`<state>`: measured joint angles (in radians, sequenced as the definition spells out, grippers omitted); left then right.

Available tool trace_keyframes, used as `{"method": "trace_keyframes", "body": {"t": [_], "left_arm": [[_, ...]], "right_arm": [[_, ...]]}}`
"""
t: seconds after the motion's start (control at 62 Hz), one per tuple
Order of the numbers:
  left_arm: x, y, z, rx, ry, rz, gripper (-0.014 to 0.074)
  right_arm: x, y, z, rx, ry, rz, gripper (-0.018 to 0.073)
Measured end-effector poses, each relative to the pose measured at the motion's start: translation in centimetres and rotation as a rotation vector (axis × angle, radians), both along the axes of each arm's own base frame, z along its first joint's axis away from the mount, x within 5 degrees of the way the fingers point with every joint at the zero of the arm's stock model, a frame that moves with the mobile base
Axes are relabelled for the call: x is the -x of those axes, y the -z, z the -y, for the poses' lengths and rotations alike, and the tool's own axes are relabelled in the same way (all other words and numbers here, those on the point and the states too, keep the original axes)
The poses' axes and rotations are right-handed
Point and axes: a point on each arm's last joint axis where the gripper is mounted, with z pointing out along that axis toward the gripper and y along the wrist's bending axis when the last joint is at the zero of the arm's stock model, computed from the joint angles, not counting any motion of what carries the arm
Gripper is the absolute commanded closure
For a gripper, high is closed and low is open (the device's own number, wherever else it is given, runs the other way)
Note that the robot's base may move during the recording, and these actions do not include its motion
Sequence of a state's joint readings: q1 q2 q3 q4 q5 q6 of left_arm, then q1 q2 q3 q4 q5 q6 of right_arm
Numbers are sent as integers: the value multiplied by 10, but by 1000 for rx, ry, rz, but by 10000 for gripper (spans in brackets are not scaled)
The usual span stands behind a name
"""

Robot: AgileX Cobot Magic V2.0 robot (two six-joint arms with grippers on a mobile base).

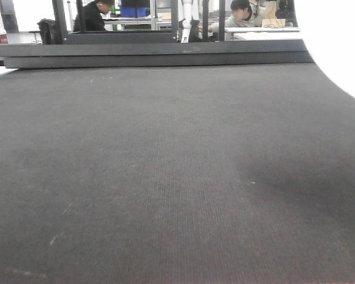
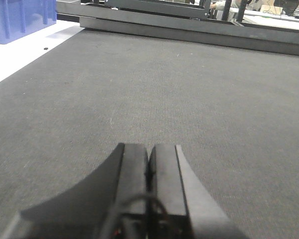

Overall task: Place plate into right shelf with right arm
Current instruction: 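Hold the plate in the right gripper while the base turns away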

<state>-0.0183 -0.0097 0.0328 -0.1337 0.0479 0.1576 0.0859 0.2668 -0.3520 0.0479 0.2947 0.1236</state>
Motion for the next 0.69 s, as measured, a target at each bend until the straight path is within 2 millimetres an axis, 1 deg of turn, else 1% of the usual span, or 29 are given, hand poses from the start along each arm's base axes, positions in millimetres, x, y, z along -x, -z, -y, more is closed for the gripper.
{"method": "trace_keyframes", "body": {"t": [0.694], "left_arm": [[0, 0, 0, 0, 0, 0, 724]], "right_arm": [[0, 0, 0, 0, 0, 0, 505]]}}
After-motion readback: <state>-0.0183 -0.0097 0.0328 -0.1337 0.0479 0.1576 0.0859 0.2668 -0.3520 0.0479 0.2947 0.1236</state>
